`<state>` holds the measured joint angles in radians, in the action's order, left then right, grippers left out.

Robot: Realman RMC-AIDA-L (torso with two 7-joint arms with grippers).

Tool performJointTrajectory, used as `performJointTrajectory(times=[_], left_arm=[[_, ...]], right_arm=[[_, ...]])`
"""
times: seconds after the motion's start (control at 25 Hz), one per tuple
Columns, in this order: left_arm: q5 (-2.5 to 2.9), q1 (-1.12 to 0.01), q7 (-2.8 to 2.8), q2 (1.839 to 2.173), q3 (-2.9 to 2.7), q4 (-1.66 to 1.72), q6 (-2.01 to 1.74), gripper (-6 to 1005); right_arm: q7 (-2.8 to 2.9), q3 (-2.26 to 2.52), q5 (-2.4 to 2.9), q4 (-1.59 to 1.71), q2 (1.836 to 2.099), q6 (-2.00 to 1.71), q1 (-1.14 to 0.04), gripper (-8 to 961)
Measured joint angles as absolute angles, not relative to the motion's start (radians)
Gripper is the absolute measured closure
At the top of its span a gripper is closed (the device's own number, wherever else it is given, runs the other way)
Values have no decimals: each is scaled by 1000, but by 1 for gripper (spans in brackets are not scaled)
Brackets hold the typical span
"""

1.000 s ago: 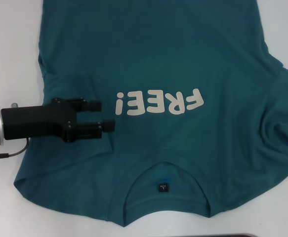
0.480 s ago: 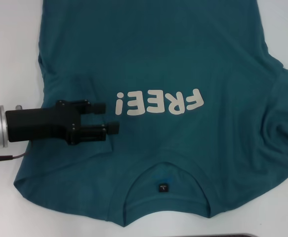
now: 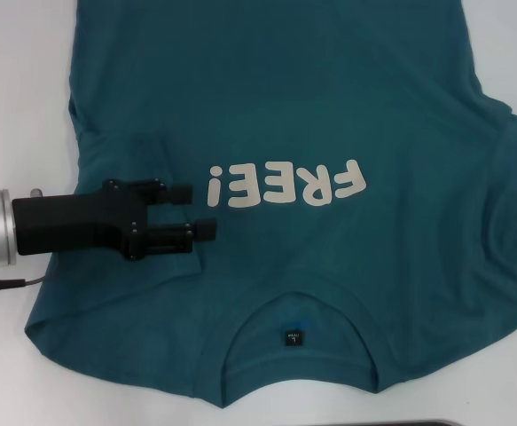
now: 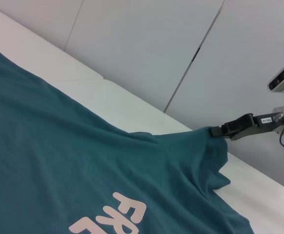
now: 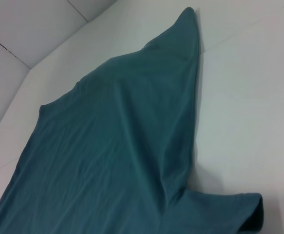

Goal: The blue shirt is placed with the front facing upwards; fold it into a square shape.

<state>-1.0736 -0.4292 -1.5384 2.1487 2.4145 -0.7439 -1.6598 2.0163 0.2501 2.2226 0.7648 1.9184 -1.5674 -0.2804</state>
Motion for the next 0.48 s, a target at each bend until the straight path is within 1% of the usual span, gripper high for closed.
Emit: performJointTrajectory(times=[0.16,0.48], left_arm=[[-1074,-430,-1538,2150,2415,-744,-1660,232],[-1077,-431,-1538,2149,2415,-744,-1660,232]], right_arm=[[2017,249,2223,770,1913,-1568,-286,940],[2019,248,2223,792,1915,-1583,-317,940]])
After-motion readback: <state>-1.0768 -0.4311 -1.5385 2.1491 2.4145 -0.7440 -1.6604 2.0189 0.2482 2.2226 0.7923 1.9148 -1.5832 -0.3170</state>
